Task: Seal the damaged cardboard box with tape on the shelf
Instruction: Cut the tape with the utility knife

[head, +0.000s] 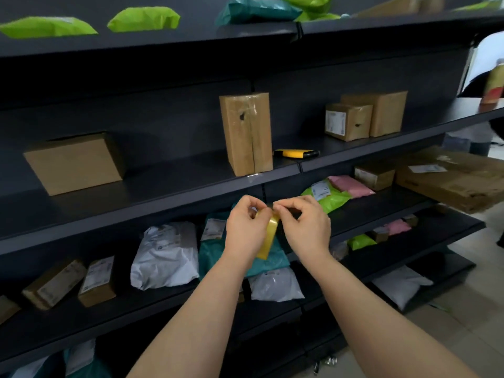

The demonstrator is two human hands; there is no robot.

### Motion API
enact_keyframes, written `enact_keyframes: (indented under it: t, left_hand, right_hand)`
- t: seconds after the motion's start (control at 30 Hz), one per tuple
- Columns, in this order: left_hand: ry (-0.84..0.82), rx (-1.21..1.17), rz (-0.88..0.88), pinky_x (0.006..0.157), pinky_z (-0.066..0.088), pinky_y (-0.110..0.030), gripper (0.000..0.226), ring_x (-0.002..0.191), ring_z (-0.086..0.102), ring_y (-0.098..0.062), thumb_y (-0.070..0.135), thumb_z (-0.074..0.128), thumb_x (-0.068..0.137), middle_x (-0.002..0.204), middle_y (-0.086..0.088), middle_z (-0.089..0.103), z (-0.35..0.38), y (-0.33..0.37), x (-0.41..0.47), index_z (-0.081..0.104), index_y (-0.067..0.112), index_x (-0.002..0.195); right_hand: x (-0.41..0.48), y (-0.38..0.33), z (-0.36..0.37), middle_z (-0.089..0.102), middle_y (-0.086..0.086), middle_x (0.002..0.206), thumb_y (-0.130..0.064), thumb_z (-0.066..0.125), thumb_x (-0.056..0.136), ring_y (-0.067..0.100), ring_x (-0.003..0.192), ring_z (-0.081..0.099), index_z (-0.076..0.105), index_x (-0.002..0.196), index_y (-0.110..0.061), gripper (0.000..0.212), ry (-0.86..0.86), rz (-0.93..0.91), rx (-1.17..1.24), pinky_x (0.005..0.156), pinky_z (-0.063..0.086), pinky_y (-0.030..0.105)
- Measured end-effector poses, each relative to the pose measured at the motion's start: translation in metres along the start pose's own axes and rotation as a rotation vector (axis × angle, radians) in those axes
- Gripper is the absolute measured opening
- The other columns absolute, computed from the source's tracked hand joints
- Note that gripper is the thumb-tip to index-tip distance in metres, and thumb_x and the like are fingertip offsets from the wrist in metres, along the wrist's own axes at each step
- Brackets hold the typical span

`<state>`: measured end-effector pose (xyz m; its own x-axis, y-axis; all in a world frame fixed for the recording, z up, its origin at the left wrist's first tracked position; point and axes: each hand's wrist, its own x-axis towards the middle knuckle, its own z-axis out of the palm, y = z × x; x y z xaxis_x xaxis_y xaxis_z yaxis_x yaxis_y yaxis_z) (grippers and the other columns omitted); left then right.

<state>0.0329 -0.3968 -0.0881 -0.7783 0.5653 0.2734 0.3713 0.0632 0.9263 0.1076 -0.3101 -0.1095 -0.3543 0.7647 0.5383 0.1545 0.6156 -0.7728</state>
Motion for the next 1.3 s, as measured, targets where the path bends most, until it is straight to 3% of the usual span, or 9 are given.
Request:
enact_keyframes:
  t: [0.1,0.2,0.43,0.6,0.73,0.83,0.9,1.0,1.3]
  left_hand:
    - [0.112,0.0,0.063,0.071,0.052,-0.044,0.012,0.071,0.06,-0.022,0.025,0.063,0.088,0.074,-0.002,0.065,0.031,0.012,0.018,0.059,0.028,0.077]
    - [0.224,-0.041,-0.002,0.07,0.053,-0.046,0.015,0.067,0.056,-0.018,0.023,0.06,0.093,0.071,0.002,0.061,0.055,0.017,0.04,0.058,0.026,0.078]
    - [0.249,-0.056,-0.095,0.077,0.055,-0.046,0.015,0.077,0.062,-0.022,0.022,0.064,0.09,0.077,0.0,0.065,0.107,0.029,0.08,0.06,0.025,0.075]
    - [0.313,0.025,-0.154,0.079,0.054,-0.043,0.011,0.083,0.064,-0.022,0.025,0.063,0.09,0.084,0.0,0.067,0.132,0.034,0.098,0.061,0.024,0.079]
    - [0.355,0.087,-0.172,0.08,0.055,-0.044,0.008,0.085,0.064,-0.022,0.026,0.063,0.089,0.086,0.001,0.067,0.14,0.041,0.109,0.062,0.025,0.081]
    - [0.379,0.061,-0.148,0.079,0.055,-0.043,0.009,0.081,0.063,-0.021,0.023,0.063,0.089,0.081,0.0,0.067,0.145,0.046,0.117,0.063,0.022,0.081]
    - [0.404,0.03,-0.131,0.077,0.055,-0.042,0.01,0.079,0.062,-0.02,0.022,0.064,0.09,0.076,0.001,0.066,0.15,0.05,0.125,0.063,0.021,0.08]
    - [0.396,-0.009,-0.126,0.082,0.056,-0.047,0.009,0.083,0.063,-0.022,0.023,0.065,0.09,0.079,0.004,0.065,0.158,0.059,0.141,0.062,0.022,0.081]
    - [0.331,0.056,-0.105,0.086,0.056,-0.05,0.008,0.088,0.063,-0.022,0.032,0.064,0.09,0.091,0.001,0.064,0.183,0.083,0.175,0.061,0.026,0.087]
  right_hand:
    - [0.038,0.017,-0.018,0.066,-0.016,0.096,-0.044,0.067,0.086,0.008,0.096,0.063,0.073,0.106,-0.036,0.023,0.027,0.117,0.161,0.088,0.049,0.031]
    - [0.095,0.036,-0.043,0.064,-0.009,0.105,-0.041,0.051,0.098,0.012,0.103,0.058,0.051,0.139,-0.023,0.045,0.077,0.187,0.184,0.083,0.04,0.027]
    - [0.223,0.064,-0.03,0.048,0.007,0.141,-0.028,0.062,0.093,0.027,0.127,0.048,0.051,0.138,-0.016,0.048,-0.361,-0.107,-0.323,0.097,0.042,0.036]
    - [0.26,0.086,0.003,0.054,0.012,0.134,-0.048,0.063,0.089,0.031,0.122,0.051,0.047,0.137,-0.01,0.063,-0.617,-0.076,-0.41,0.093,0.046,0.038]
    - [0.263,0.1,0.016,0.057,0.01,0.127,-0.048,0.055,0.094,0.033,0.119,0.047,0.049,0.13,-0.014,0.05,-0.65,-0.2,-0.579,0.089,0.039,0.041]
    - [0.263,0.106,0.008,0.062,0.014,0.122,-0.03,0.043,0.102,0.036,0.111,0.053,0.058,0.125,-0.01,0.034,-0.549,-0.231,-0.343,0.087,0.039,0.039]
    - [0.261,0.111,-0.009,0.065,0.011,0.119,-0.028,0.04,0.104,0.031,0.11,0.058,0.06,0.127,-0.012,0.035,-0.488,-0.013,0.077,0.09,0.044,0.037]
    - [0.253,0.122,-0.043,0.073,0.007,0.099,-0.028,0.04,0.103,0.012,0.078,0.062,0.066,0.112,-0.02,0.029,-0.502,0.357,0.615,0.061,0.042,0.027]
    - [0.255,0.144,-0.102,0.073,0.009,0.079,-0.041,0.058,0.095,0.011,0.058,0.053,0.07,0.102,-0.012,0.032,-0.489,0.485,0.751,0.048,0.031,0.021]
